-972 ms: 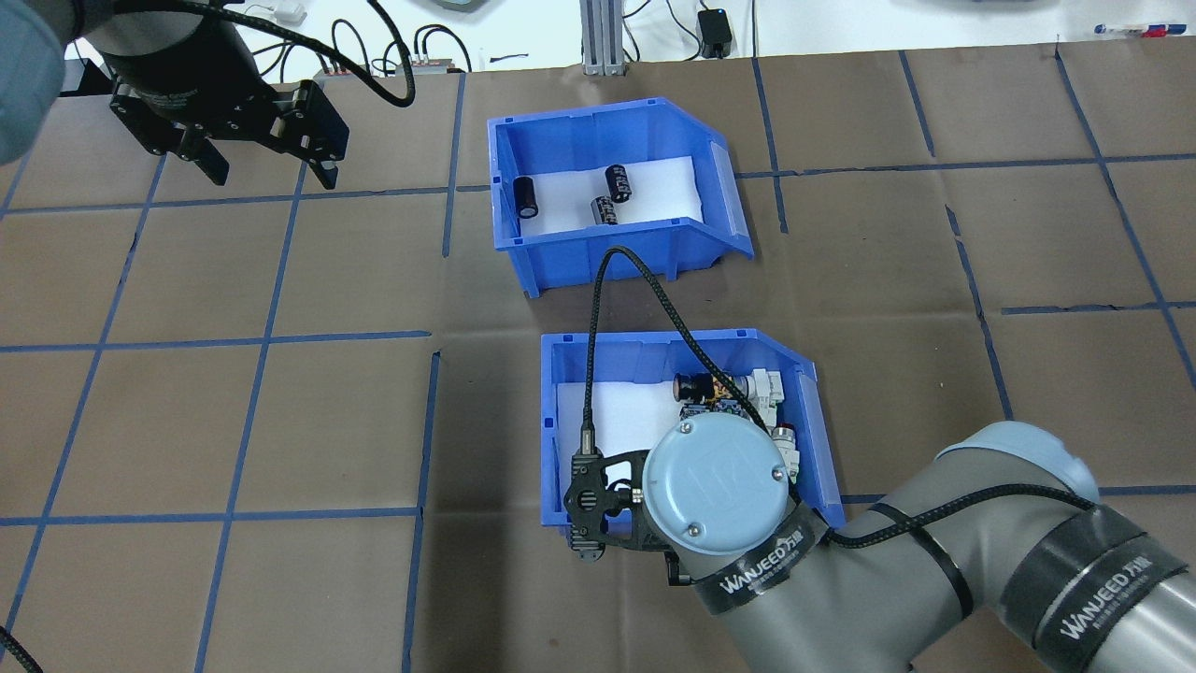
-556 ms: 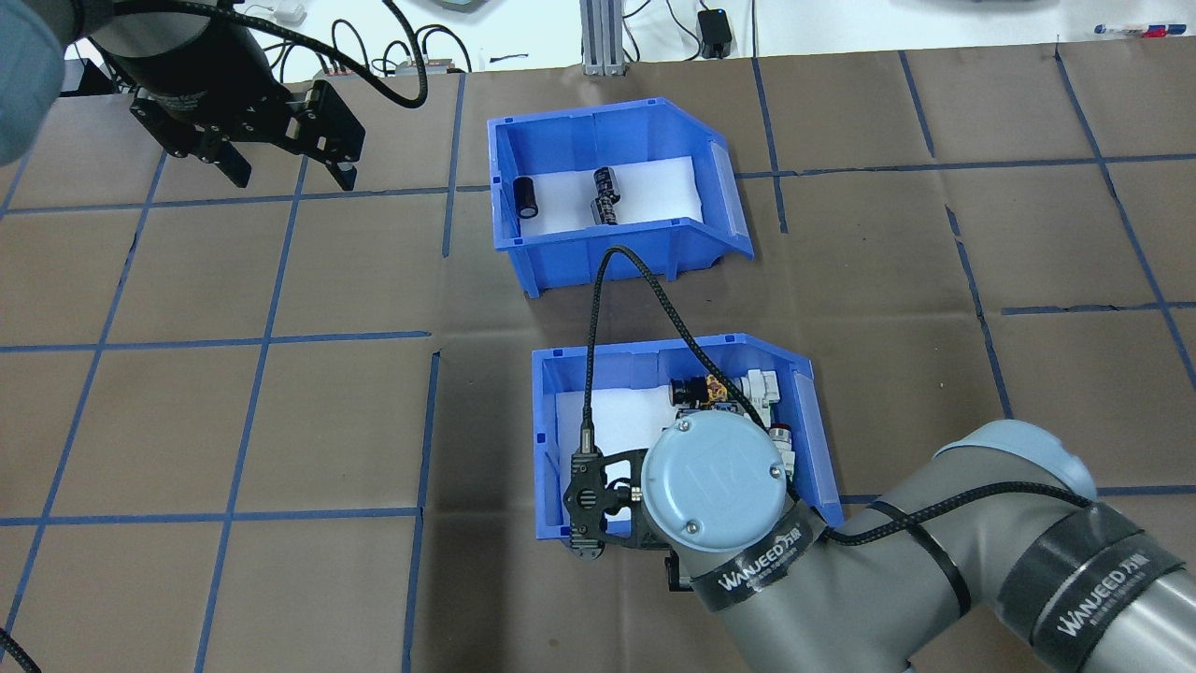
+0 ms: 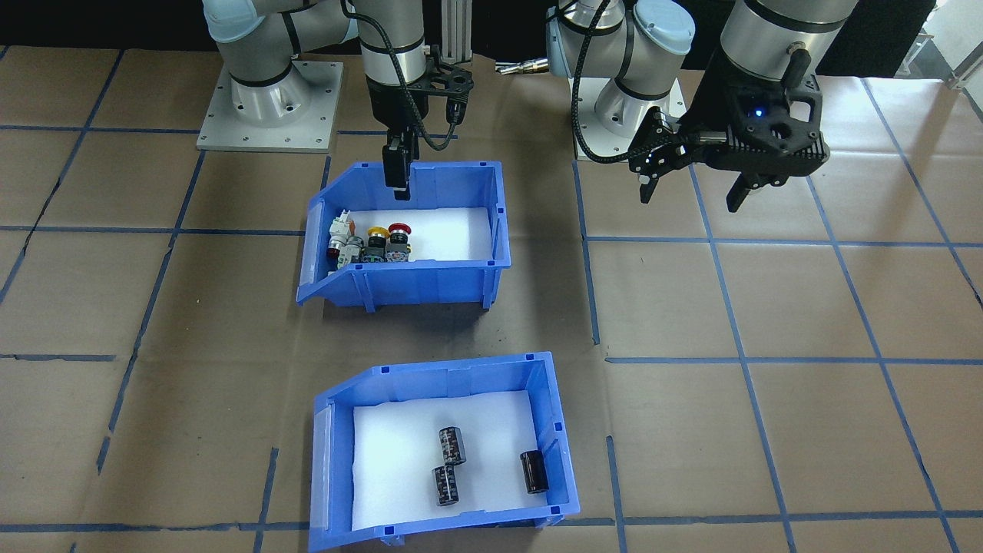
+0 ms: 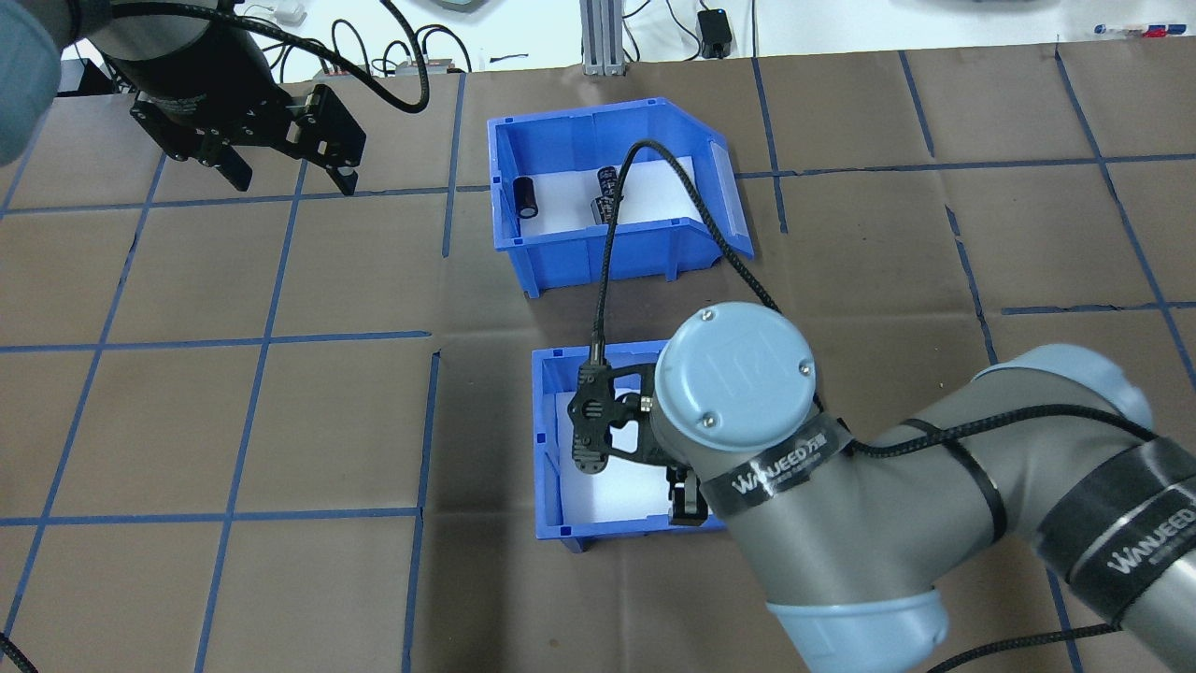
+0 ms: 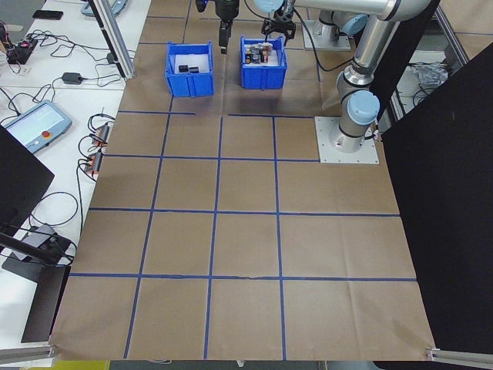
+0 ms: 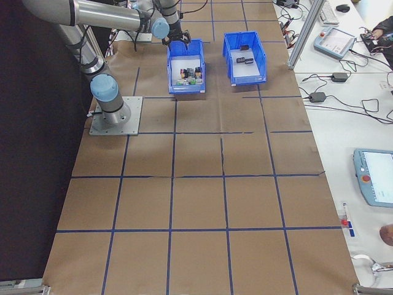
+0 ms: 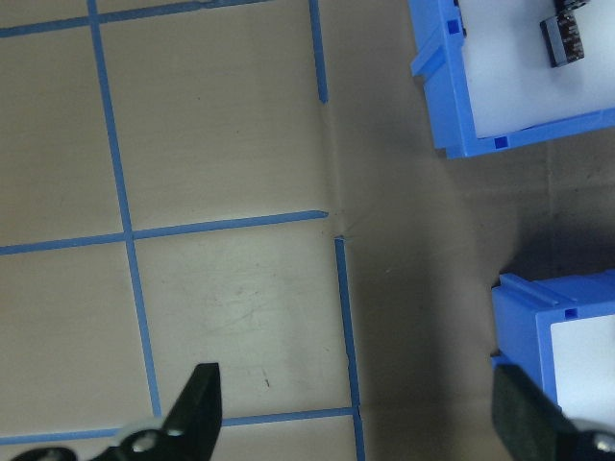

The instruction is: Place battery box in front

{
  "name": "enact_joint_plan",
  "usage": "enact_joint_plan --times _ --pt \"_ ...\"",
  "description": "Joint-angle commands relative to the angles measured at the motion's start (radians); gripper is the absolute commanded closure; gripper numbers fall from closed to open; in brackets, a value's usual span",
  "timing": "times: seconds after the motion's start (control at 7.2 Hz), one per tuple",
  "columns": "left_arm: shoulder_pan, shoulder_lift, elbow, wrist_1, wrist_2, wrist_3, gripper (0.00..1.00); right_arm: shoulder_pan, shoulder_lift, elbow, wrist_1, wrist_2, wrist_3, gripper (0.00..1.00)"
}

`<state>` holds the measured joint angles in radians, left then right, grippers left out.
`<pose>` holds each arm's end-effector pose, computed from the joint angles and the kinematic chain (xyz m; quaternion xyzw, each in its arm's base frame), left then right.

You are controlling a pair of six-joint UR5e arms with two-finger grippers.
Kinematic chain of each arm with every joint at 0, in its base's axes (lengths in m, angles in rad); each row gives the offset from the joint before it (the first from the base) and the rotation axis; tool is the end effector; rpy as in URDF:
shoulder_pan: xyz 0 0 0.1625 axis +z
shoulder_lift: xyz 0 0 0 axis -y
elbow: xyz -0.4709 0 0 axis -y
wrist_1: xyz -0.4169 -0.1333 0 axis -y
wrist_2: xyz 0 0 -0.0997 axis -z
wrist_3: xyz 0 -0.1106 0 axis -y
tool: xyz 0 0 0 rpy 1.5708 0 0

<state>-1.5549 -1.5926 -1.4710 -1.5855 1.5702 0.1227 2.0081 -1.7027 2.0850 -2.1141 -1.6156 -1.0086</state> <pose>-0.1249 -0.5344 0.5617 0.0534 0.9981 -0.0316 0.0019 0.3030 -0.3451 0.3807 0.6579 -0.7484 0.0708 0.0441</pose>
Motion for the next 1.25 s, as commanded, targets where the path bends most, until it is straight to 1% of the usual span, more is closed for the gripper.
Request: enact_joint_plan --times 0.0,0.14,0.28,0.42,0.56,0.83,0.97,1.11 --pt "-0.001 0.000 0.000 0.001 -0.001 0.000 0.00 -0.168 0.000 -0.156 0.151 0.014 0.001 0.00" --pt "-0.001 0.000 0.000 0.001 -0.009 0.000 0.00 -0.263 0.000 -0.225 0.220 0.016 0.025 0.00" --pt "-0.001 0.000 0.000 0.001 -0.010 0.000 0.00 -0.340 0.002 -0.277 0.233 0.026 0.142 0.00" --pt "-0.001 0.000 0.000 0.004 -0.010 0.000 0.00 -0.379 0.005 -0.302 0.232 0.049 0.230 0.00" --pt "-0.001 -0.006 0.000 0.006 -0.010 0.000 0.00 -0.402 0.008 -0.312 0.227 0.054 0.340 0.00" --pt "-0.001 -0.007 0.000 0.006 -0.010 0.000 0.00 -0.468 0.026 -0.316 0.229 0.051 0.689 0.00" --pt "-0.001 -0.009 0.000 0.007 -0.010 0.000 0.00 -0.471 0.041 -0.315 0.227 0.039 0.803 0.00" --pt "-0.001 -0.009 0.000 0.006 -0.010 0.000 0.00 -0.469 0.058 -0.313 0.233 0.039 0.938 0.00"
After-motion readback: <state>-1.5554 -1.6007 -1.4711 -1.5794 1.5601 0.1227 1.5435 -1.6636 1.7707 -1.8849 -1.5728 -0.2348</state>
